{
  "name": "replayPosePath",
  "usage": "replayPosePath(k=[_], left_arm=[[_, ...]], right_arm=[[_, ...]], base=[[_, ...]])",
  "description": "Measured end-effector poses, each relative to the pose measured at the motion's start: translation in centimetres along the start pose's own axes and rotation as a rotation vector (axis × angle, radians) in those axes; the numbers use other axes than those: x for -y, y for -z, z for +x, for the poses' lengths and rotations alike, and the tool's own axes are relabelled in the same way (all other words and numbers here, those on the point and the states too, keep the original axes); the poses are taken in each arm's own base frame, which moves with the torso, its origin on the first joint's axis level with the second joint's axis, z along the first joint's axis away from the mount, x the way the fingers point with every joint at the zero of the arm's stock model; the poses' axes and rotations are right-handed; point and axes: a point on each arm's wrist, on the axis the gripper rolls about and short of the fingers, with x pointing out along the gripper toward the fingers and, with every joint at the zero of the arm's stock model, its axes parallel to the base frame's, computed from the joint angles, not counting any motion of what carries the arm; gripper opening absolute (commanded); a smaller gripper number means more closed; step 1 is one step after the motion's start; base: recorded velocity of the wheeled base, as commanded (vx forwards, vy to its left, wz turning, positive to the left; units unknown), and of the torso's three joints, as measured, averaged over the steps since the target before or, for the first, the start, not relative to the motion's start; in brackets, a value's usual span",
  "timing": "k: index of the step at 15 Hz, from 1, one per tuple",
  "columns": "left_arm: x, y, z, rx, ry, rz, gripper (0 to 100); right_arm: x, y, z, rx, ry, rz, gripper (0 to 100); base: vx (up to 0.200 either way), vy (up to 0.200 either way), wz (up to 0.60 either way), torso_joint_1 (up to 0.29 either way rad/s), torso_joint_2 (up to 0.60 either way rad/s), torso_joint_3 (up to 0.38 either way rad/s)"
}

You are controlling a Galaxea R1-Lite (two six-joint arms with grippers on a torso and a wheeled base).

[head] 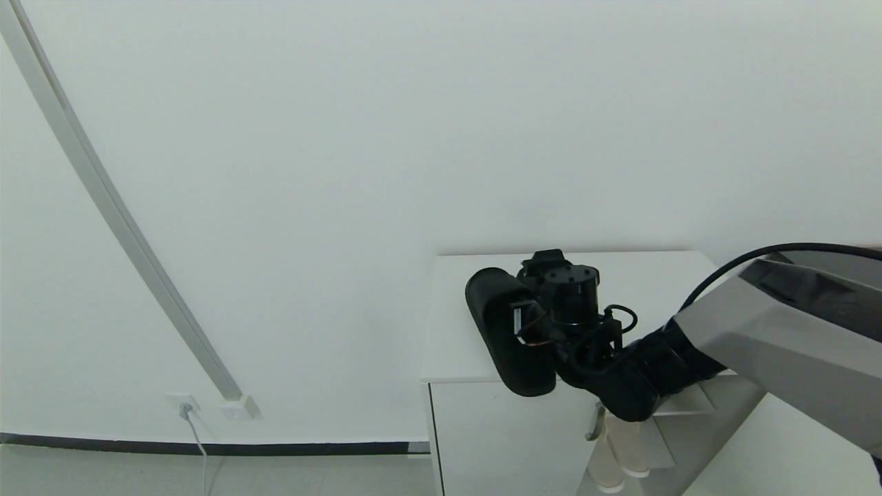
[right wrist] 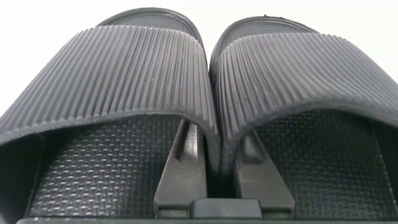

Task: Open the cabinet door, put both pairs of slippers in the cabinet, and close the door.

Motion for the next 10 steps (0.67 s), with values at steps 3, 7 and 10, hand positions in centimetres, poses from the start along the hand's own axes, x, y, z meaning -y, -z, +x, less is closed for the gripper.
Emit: replayPosePath(k=[3, 7, 10], left_arm=[[0.0, 0.0, 0.0, 0.0, 0.001, 0.005, 0], [0.0, 0.0, 0.0, 0.0, 0.001, 0.005, 0], [0.0, 0.0, 0.0, 0.0, 0.001, 0.006, 0]], right_arm=[[1.2, -0.3, -4.7, -0.037, -0.144, -0.038, 0], [3.5, -1.2, -11.7, -0.071, -0.317, -0.075, 0], [3.3, -1.7, -14.4, -0.053, -0.363, -0.084, 0]], base=[[0.0, 0.0, 0.0, 0.0, 0.0, 0.0], [0.0, 0.0, 0.0, 0.0, 0.0, 0.0], [0.0, 0.0, 0.0, 0.0, 0.0, 0.0]])
